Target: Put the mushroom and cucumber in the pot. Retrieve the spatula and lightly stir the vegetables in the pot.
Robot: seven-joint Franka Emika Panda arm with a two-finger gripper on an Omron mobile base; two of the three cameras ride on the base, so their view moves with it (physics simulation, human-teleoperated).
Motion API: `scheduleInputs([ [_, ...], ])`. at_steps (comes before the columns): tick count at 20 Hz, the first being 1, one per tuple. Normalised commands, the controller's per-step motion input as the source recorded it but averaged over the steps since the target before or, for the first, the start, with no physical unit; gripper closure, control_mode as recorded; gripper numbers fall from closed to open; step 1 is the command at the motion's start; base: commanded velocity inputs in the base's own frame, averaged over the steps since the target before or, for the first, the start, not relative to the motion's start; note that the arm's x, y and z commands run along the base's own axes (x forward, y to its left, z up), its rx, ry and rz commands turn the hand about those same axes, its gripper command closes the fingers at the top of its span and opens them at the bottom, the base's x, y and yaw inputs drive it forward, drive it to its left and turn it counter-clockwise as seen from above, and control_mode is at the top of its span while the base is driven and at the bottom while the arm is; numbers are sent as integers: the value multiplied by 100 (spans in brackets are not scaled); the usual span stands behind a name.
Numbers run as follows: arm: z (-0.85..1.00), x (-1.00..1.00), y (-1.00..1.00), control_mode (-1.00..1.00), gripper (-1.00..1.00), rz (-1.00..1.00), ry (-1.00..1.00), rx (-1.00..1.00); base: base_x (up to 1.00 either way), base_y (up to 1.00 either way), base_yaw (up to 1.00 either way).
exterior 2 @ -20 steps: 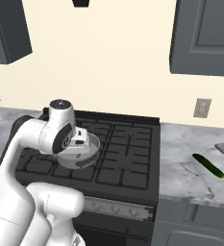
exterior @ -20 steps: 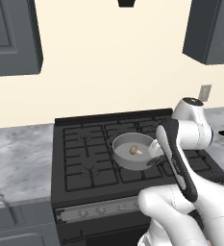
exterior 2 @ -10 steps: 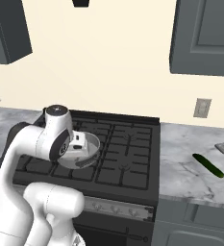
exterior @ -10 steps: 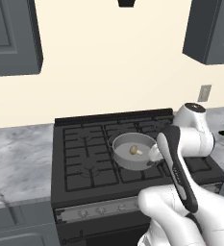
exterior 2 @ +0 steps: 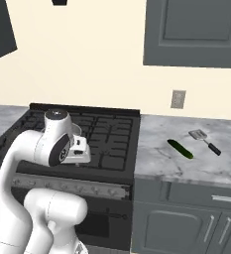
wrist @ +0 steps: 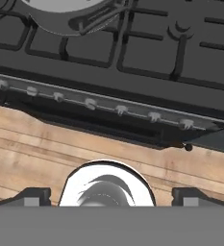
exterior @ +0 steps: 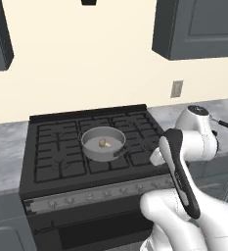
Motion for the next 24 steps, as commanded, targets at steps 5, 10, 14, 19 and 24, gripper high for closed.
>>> scheduleInputs([
  [5, 0, 0, 0, 100, -100, 0, 0, 0, 0, -99, -3],
  [10, 0, 0, 0, 100, -100, 0, 0, 0, 22, -93, 3],
  [14, 0, 0, 0, 100, -100, 0, 0, 0, 84, -70, 4],
  [19, 0, 0, 0, 100, -100, 0, 0, 0, 82, -19, 0],
  [24, 0, 0, 0, 100, -100, 0, 0, 0, 0, 0, 0],
])
